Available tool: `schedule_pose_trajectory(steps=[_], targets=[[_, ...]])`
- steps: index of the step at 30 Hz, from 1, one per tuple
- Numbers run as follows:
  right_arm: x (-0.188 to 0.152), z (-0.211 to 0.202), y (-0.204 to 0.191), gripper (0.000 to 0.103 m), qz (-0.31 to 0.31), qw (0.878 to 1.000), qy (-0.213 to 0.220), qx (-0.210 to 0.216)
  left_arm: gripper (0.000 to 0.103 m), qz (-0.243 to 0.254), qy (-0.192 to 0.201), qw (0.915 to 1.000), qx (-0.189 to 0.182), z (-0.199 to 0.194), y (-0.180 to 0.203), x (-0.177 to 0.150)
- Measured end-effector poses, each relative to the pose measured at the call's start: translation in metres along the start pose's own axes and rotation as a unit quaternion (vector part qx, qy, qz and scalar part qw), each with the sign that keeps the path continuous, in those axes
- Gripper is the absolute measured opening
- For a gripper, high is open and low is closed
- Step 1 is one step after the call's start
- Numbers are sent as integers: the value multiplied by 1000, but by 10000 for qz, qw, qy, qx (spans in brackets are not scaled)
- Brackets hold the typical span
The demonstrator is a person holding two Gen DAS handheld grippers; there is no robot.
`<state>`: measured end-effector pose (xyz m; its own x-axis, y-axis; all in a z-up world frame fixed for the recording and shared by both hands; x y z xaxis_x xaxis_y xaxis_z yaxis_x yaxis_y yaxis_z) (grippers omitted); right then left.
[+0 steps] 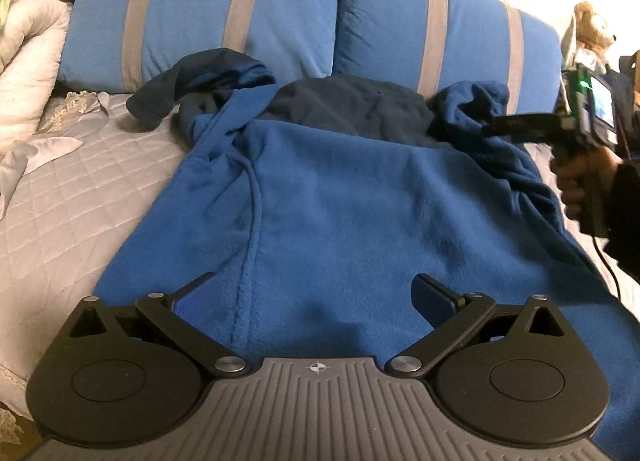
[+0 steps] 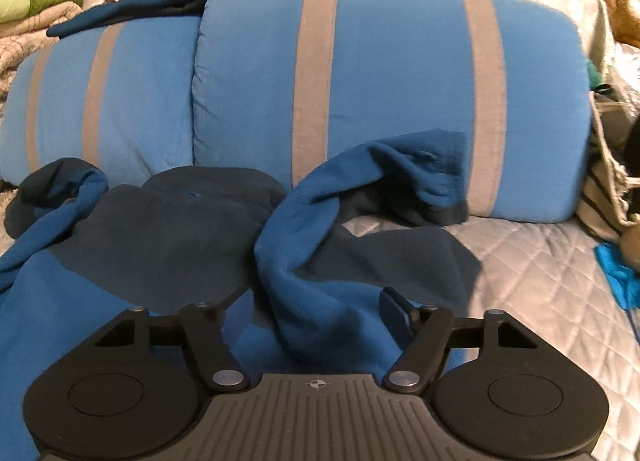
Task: Fold clothes
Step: 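Close the right gripper on the fleece jacket's sleeve cuff, then lift the sleeve with the right gripper and pull it outward to spread the jacket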
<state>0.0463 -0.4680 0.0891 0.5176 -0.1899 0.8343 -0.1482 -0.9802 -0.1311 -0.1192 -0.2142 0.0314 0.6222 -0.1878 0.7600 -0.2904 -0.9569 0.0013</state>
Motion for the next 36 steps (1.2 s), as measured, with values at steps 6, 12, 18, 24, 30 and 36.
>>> schedule_pose_trajectory(steps=[6,12,18,24,30,36], targets=[[5,38,-16,48,-30,9998,-205,-30,103,-124,-21,9998,-133,3,-2,0],[17,36,-16,12,-187,9992,-276,-213,103,-258,-15,9995,-203,3,-3,0],[50,-27,4,11,-52,9990,338,-278,103,-252,-3,9995,-175,2,-3,0],[56,-95,31,11,204,9982,565,-11,103,-291,29,9994,-168,2,-5,0],[6,-111,54,11,243,9995,-189,-8,103,-296,42,9994,-191,1,-7,-1],[-48,-106,72,11,581,9938,-941,-130,103,-348,45,9991,-250,0,-11,-2]])
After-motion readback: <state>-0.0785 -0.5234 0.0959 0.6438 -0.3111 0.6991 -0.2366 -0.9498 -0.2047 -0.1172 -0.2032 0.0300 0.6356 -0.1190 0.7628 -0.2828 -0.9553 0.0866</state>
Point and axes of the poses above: each gripper's, at about its wrist camera, not at the fingertips, and z roughly the way its jaws point, y to its right, x to its top, the point moved 4 cm from there along z, roughly the way its jaws point, and after that the axes turned 6 degrees about z, right-handed, at the moved point
